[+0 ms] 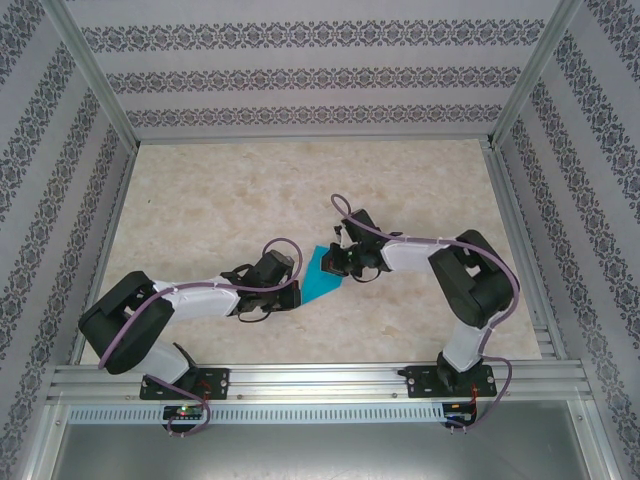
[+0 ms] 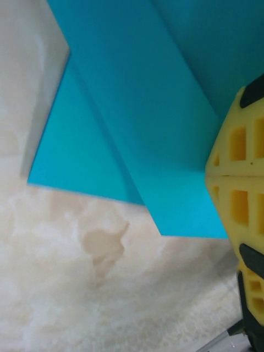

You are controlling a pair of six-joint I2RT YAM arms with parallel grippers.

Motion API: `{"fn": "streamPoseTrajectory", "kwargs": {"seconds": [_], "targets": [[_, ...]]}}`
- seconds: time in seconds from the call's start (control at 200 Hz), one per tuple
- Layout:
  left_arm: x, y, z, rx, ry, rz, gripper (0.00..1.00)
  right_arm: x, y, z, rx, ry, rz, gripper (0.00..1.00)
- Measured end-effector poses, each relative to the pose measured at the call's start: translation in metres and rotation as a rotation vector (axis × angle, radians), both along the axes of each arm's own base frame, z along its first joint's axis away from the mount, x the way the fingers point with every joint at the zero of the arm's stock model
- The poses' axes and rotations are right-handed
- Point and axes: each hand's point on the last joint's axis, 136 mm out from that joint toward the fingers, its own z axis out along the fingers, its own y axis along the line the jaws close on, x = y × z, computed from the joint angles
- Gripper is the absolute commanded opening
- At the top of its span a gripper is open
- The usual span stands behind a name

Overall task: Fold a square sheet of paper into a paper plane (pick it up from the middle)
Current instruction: Fourth fold the wing at the center of the table.

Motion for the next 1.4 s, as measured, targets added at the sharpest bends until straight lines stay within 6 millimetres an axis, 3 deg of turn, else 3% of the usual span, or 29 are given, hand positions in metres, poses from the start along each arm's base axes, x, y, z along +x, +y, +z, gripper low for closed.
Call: {"fn": "streamPoseTrajectory", "kwargs": {"seconds": [0.12, 0.205, 0.41, 0.669, 0.919, 1.099, 1.189, 1.399], "targets": [[0.0, 0.0, 0.0, -0.001, -0.001, 0.0, 0.0, -0.007, 0.009, 0.031, 0.043, -0.078, 0.023, 0.0], [0.0, 0.0, 0.0, -0.001, 0.0, 0.001, 0.0, -0.019, 0.021, 0.038, 0.068, -0.101, 0.05, 0.0], [0.0, 0.0, 0.0, -0.002, 0.001, 0.003, 0.0, -0.053, 0.043, 0.01, 0.059, -0.028, 0.101, 0.0], [0.0, 0.0, 0.0, -0.003, 0.002, 0.005, 0.0, -0.057, 0.046, -0.019, 0.034, 0.042, 0.076, 0.0], [0.0, -0.001, 0.001, -0.009, 0.002, 0.004, 0.0, -0.057, 0.046, -0.021, 0.034, 0.046, 0.073, 0.0], [-0.001, -0.003, 0.011, -0.05, -0.013, 0.004, 0.09, -0.056, 0.046, -0.021, 0.035, 0.045, 0.073, 0.0], [0.003, -0.01, 0.02, -0.09, -0.038, 0.005, 0.09, -0.056, 0.046, -0.021, 0.035, 0.045, 0.072, 0.0], [0.006, -0.014, 0.016, -0.105, -0.033, 0.008, 0.05, -0.053, 0.042, -0.022, 0.034, 0.045, 0.059, 0.0]]}}
